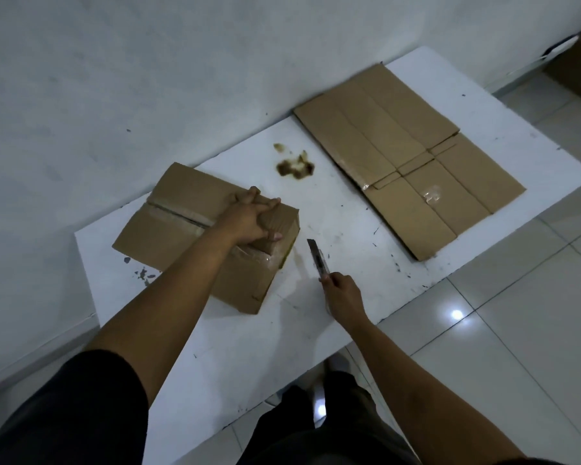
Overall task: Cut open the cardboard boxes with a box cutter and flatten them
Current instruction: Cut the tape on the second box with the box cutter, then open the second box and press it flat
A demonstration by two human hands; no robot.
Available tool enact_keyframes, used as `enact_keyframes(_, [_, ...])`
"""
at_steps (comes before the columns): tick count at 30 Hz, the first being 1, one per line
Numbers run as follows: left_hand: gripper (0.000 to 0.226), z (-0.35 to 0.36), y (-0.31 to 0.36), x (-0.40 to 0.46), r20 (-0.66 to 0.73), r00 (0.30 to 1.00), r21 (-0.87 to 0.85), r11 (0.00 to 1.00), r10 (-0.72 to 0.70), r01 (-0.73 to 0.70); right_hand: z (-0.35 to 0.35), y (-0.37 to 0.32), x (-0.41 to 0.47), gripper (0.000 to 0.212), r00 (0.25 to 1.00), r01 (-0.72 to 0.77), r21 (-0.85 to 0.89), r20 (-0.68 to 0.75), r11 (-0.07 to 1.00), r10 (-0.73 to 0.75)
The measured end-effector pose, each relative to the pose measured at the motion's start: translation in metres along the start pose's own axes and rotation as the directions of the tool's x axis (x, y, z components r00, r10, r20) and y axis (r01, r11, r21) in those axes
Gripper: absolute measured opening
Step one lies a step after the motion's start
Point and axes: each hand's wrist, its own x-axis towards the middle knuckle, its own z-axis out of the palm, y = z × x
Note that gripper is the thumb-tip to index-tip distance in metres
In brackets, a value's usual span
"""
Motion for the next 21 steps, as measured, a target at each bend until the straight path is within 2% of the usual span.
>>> enact_keyframes(2, [0.091, 0.005, -0.001, -0.011, 0.037, 0.999, -0.016, 1.000, -0.013, 0.014, -0.007, 0.002, 0.009, 0.026, 1.000, 0.004, -0.021, 0.019, 1.000, -0.003])
enact_keyframes(7, [0.091, 0.023, -0.002, -0.041, 0.065, 0.998, 0.013, 1.000, 0.008, -0.008, -0.009, 0.007, 0.021, 0.016, 0.999, 0.018, -0.101, -0.043, 0.995, -0.022])
enact_keyframes(10, [0.090, 0.036, -0.006, -0.058, 0.076, 0.997, -0.006, 0.999, 0.032, -0.032, -0.007, 0.011, 0.028, 0.020, 0.994, 0.060, -0.212, -0.073, 0.976, -0.077])
enact_keyframes(13, [0.087, 0.045, -0.005, -0.077, 0.098, 0.993, -0.016, 0.998, 0.064, -0.062, -0.011, 0.009, 0.030, 0.023, 0.995, 0.063, -0.244, -0.057, 0.968, -0.080])
enact_keyframes(16, [0.075, 0.053, -0.005, -0.094, 0.081, 0.991, -0.059, 0.994, 0.102, -0.097, -0.018, 0.005, 0.031, 0.023, 0.997, 0.067, -0.275, -0.027, 0.959, -0.077])
enact_keyframes(19, [0.045, 0.061, -0.009, -0.113, -0.045, 0.990, -0.204, 0.969, 0.130, -0.137, -0.020, -0.007, 0.026, 0.021, 0.974, 0.212, -0.295, -0.015, 0.931, -0.227])
enact_keyframes(21, [0.030, 0.068, -0.016, -0.130, -0.297, 0.954, -0.357, 0.924, 0.027, -0.137, -0.015, -0.026, 0.015, 0.018, 0.934, 0.336, -0.280, -0.024, 0.899, -0.356])
